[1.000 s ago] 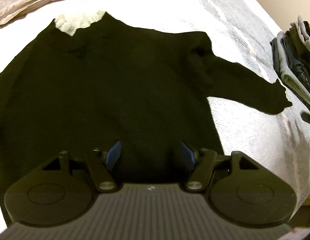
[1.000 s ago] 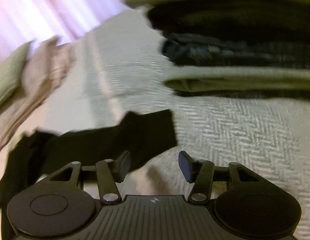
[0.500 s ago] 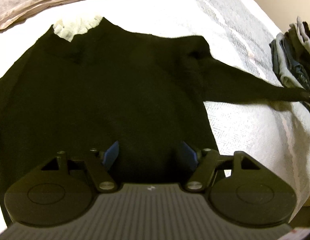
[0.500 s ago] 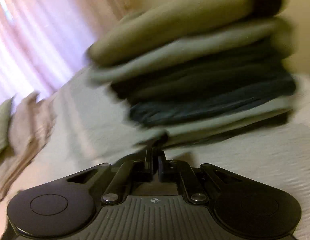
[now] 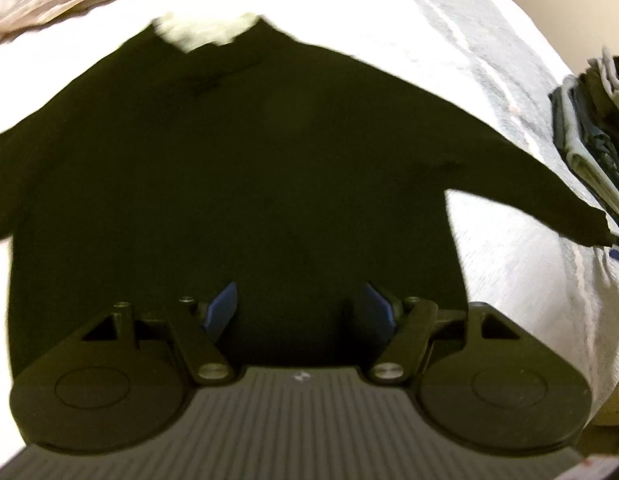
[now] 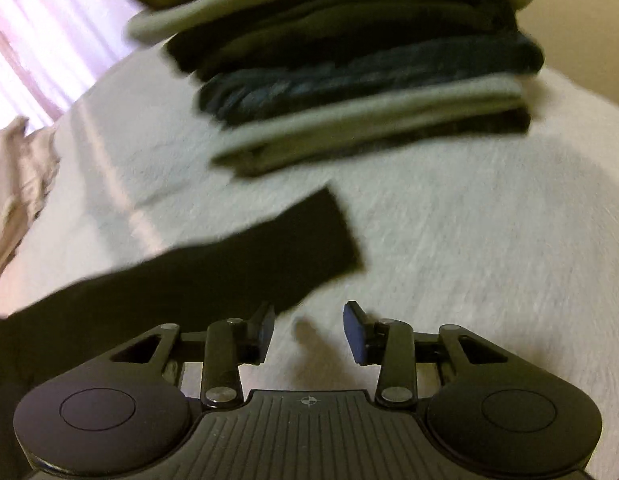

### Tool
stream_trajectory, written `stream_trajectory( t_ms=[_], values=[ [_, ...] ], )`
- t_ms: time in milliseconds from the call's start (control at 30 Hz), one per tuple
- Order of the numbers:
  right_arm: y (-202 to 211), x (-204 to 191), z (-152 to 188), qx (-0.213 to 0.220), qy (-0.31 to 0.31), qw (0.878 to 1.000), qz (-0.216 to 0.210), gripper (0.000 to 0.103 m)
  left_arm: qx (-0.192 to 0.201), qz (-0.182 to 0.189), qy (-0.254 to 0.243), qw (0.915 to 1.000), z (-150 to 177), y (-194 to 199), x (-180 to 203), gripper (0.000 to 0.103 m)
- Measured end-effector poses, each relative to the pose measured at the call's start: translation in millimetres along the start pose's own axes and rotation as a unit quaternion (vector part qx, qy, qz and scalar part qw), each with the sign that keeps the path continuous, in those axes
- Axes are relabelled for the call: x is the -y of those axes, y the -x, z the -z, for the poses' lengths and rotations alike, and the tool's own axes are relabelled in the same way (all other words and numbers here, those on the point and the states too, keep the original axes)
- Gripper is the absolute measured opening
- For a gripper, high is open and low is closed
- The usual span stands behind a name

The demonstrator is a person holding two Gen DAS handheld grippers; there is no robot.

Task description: Fold large clothes

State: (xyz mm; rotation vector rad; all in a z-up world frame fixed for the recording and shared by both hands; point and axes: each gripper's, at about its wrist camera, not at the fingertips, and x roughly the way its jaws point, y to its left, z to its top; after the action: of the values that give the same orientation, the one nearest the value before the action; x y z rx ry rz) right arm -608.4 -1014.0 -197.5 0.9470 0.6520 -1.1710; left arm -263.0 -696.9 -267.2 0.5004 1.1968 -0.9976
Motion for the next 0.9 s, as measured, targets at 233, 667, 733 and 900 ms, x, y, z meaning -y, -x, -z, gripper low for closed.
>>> stream_trajectory(
  t_ms=[233,667,733,900],
  values=[
    [30,-78,96,-0.101,0.091,0.982,-0.129,0.036,-0.005,-0.037,0.047,0.9982,59,39,-67,0.065],
    [70,-138,268,-0.199,0.192,0.949,-0.149,0.041,-0.036,0.019,0.087,0.9953,193,76,-188,0.065],
    [72,-134,274,-0.209,0.178,0.952,-0.137,0.041,-0.043,0.049,0.091,0.9937,206,75,-193,0.065],
    [90,-133,281,-0.206,0.182,0.953,-0.128,0.041,-0.042,0.087,0.105,0.9897,220,73,-196,0.06]
  ],
)
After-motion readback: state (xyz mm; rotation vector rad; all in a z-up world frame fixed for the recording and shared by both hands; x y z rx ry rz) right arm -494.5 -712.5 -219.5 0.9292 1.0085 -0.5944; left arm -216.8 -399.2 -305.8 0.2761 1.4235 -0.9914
